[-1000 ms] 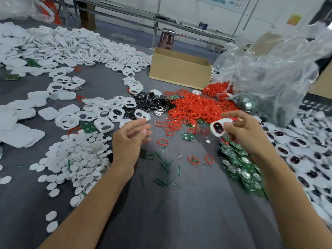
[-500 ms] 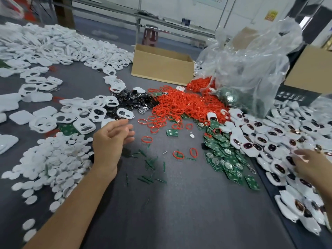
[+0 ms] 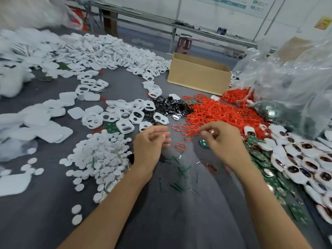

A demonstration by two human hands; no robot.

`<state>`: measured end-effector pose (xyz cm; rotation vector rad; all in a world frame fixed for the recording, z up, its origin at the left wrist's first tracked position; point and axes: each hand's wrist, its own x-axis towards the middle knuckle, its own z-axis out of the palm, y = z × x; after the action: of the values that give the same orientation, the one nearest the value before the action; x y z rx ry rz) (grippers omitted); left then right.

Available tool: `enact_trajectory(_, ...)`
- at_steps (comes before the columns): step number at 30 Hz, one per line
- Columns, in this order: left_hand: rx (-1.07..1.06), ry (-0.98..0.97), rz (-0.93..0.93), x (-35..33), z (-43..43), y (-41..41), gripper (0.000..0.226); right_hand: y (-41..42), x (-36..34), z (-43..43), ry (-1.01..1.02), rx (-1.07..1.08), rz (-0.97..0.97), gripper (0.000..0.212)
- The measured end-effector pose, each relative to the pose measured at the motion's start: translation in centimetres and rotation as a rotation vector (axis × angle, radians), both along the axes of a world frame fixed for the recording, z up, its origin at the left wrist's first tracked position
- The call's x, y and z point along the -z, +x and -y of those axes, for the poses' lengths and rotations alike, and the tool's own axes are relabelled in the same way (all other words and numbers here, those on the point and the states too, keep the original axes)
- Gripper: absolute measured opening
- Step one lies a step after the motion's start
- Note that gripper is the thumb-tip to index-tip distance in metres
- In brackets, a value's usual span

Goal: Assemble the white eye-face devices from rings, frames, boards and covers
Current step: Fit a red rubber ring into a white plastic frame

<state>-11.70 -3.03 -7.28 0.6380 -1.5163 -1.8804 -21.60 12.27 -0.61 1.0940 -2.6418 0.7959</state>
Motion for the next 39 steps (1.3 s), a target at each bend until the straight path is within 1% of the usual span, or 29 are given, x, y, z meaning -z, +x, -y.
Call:
enact_trajectory(3, -0.013, -0.025, 0.033, -0.2, -0.1, 0.0, 0.053, 0.2, 1.8, 5.7, -0.091, -0.032, 0.118, 0.012)
enact_trajectory(5, -0.026, -0.053, 0.054, -0.3, -0.1, 0.1, 0.052, 0.3, 3.2, 8.6, -0.152, -0.015, 0.208, 0.02)
enact_trajectory(7, -0.042, -0.034, 0.046, -0.4, -0.2, 0.2, 0.047, 0.2, 4.5, 10.6, -0.132, -0.003, 0.228, 0.027)
enact_trajectory(8, -0.051, -0.015, 0.035, -0.5, -0.1, 0.3, 0.046, 0.1, 5.0, 11.4, -0.106, 0.01, 0.219, 0.026)
enact_trajectory(11, -0.061, 0.016, 0.017, -0.6, 0.0, 0.4, 0.045, -0.6, 5.7, 12.3, -0.063, 0.085, 0.166, 0.013)
enact_trajectory(13, -0.082, 0.058, -0.01, -0.6, 0.1, 0.3, 0.046, -0.8, 5.5, 11.9, -0.113, 0.075, 0.146, 0.008)
enact_trajectory(14, -0.103, 0.092, -0.026, -0.6, 0.1, 0.2, 0.042, -0.7, 5.3, 11.4, -0.165, 0.041, 0.162, 0.007)
enact_trajectory(16, -0.163, 0.157, -0.054, -0.5, 0.2, -0.1, 0.033, -0.4, 4.6, 10.3, -0.266, -0.05, 0.277, 0.007)
enact_trajectory(17, -0.189, 0.175, -0.065, -0.4, 0.2, -0.3, 0.027, -0.2, 4.2, 9.6, -0.311, -0.107, 0.384, 0.007)
enact_trajectory(19, -0.209, 0.171, -0.073, -0.2, 0.3, -0.5, 0.017, 0.5, 3.3, 8.3, -0.413, -0.227, 0.658, 0.01)
enact_trajectory(20, -0.202, 0.162, -0.081, -0.1, 0.3, -0.5, 0.014, 0.7, 3.1, 7.8, -0.444, -0.275, 0.761, 0.011)
enact_trajectory(21, -0.186, 0.157, -0.091, -0.1, 0.4, -0.5, 0.013, 1.0, 2.8, 7.5, -0.444, -0.312, 0.793, 0.011)
enact_trajectory(25, -0.136, 0.184, -0.149, -0.2, 0.3, -0.3, 0.016, 1.5, 1.9, 7.2, -0.334, -0.392, 0.66, 0.006)
enact_trajectory(28, -0.085, 0.258, -0.199, -0.6, 0.3, -0.2, 0.018, 1.3, 1.3, 7.1, -0.266, -0.408, 0.551, 0.005)
enact_trajectory(31, -0.021, 0.288, -0.229, -0.9, 0.2, -0.1, 0.026, 1.0, 0.7, 6.7, -0.234, -0.457, 0.53, 0.002)
enact_trajectory(34, 0.017, 0.262, -0.232, -0.8, 0.0, -0.2, 0.028, 0.6, 0.0, 6.2, -0.224, -0.473, 0.542, 0.007)
enact_trajectory(36, 0.025, 0.301, -0.24, -0.8, 0.0, -0.3, 0.03, 0.0, -0.2, 5.9, -0.285, -0.385, 0.486, 0.009)
enact_trajectory(38, 0.054, 0.365, -0.251, -0.8, 0.2, -0.3, 0.021, -1.2, -0.3, 5.2, -0.324, -0.193, 0.355, 0.01)
enact_trajectory(39, 0.077, 0.406, -0.265, -0.8, 0.2, -0.3, 0.015, -1.9, -0.3, 4.8, -0.307, -0.101, 0.292, 0.011)
